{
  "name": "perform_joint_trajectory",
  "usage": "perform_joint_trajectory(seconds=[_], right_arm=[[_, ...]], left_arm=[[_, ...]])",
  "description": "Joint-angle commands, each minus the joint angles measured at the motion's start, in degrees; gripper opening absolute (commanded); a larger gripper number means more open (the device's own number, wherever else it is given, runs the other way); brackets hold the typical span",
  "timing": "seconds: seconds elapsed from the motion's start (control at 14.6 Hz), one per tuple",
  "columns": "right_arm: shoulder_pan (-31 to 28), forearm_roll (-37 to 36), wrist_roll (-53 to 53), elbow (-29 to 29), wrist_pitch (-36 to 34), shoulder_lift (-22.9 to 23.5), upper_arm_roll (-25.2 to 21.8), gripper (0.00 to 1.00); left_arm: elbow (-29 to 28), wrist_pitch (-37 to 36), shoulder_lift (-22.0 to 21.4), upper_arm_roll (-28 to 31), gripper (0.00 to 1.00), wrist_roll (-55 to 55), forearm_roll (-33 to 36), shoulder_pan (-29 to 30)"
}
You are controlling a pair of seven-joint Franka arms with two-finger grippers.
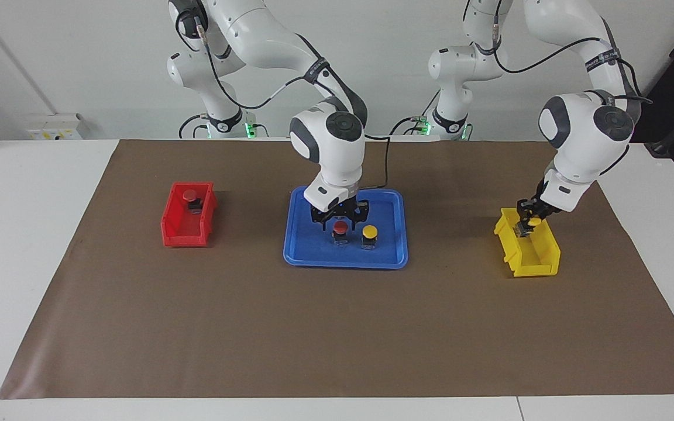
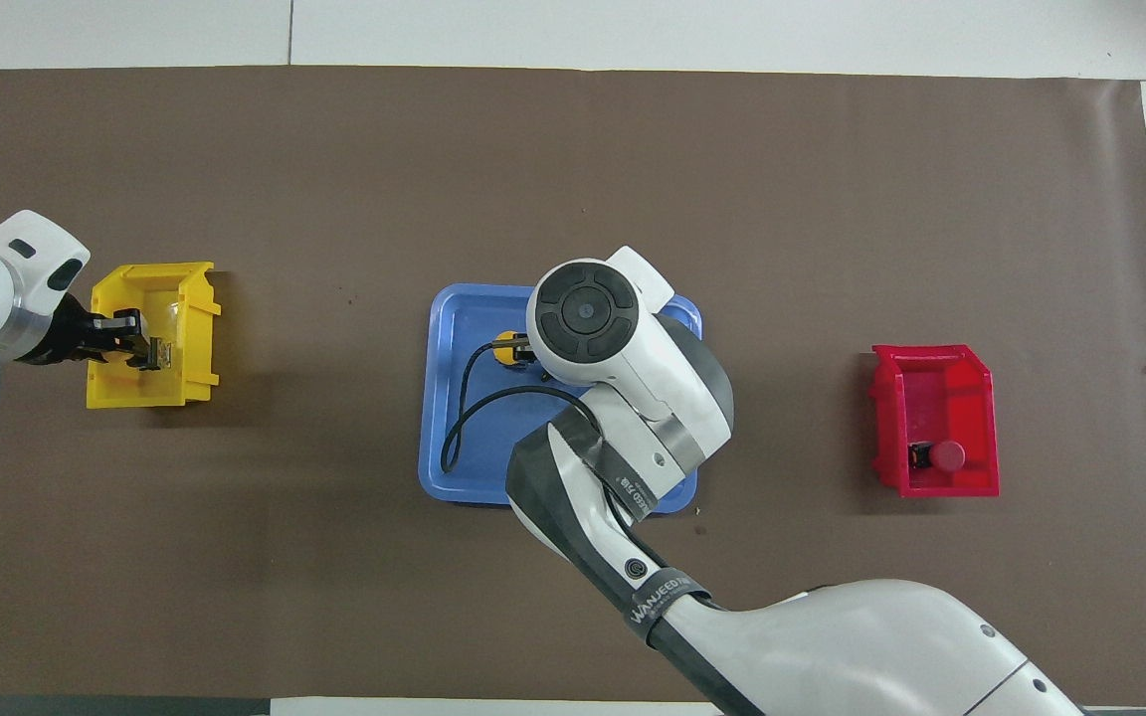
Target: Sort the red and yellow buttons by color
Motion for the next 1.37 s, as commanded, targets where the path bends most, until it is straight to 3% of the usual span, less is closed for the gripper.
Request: perform_joint_trajectory(seconds=[0.0,0.14,0.27,1.03,1.1,1.17,1.3], right_arm=[[-0.42,-1.27,1.0,-2.77,2.39,-1.7,0.2,0.72],[-0.33,-1.35,1.0,-2.77,2.49,-1.7,0.11,0.7],[-0.24,-1.35,1.0,-2.77,2.14,-1.7,0.11,0.68],[0.11,-1.27,1.08,-2.86,1.87,-1.79,0.2,0.58],[0.2,-1.27,1.08,-2.77,1.96,-1.7,0.2,0.55],[0.2,-1.27,1.08,-2.86,1.96,-1.7,0.2,0.54],[0.28,-1.27,1.17,-2.86,2.14,-1.79,0.2,0.53]], left_arm=[[-2.96,3.85,-0.99,-0.53,0.02,0.54,0.93,1.26],[-4.53,6.39,-0.55,-0.62,0.03,0.54,0.93,1.26],[-5.24,7.99,-0.54,-0.62,0.11,0.63,0.93,1.26],[-7.0,9.57,-0.9,-0.62,0.12,0.71,0.93,1.26],[-6.91,9.49,-0.81,-0.62,0.23,0.71,0.93,1.26],[-6.56,9.31,-0.72,-0.62,0.44,0.8,0.93,1.26],[-5.77,8.78,-0.63,-0.53,0.52,0.8,0.93,1.26]])
